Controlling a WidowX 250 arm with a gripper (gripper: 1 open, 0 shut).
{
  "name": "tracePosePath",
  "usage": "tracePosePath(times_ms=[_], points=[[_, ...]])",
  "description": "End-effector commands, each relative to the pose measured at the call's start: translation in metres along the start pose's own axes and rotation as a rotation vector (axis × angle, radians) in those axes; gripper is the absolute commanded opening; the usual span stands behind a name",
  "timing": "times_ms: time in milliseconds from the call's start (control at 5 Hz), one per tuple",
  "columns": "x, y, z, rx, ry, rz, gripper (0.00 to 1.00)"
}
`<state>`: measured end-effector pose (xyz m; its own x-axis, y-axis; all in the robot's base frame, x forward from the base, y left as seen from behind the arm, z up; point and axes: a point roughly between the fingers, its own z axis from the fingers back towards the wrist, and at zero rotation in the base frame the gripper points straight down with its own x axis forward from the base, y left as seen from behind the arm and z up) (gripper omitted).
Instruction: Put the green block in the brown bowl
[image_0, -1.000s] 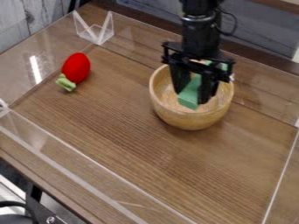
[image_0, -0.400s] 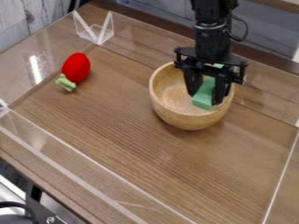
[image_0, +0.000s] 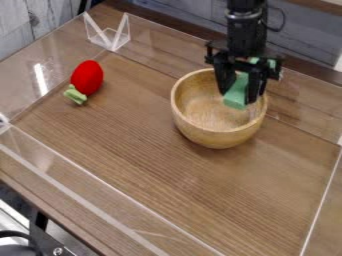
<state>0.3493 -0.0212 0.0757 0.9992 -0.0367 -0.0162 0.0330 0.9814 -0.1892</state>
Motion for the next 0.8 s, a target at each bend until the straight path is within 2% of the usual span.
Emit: tracePosePath(times_ms=[0,200,600], points=[[0.013,0.010,0.029,-0.004,-0.066,-0.018,0.00],[0.015,0.018,0.039,-0.010,-0.066,-0.023,0.00],[0.018,0.026,0.041,-0.012,-0.044,-0.080,0.00]])
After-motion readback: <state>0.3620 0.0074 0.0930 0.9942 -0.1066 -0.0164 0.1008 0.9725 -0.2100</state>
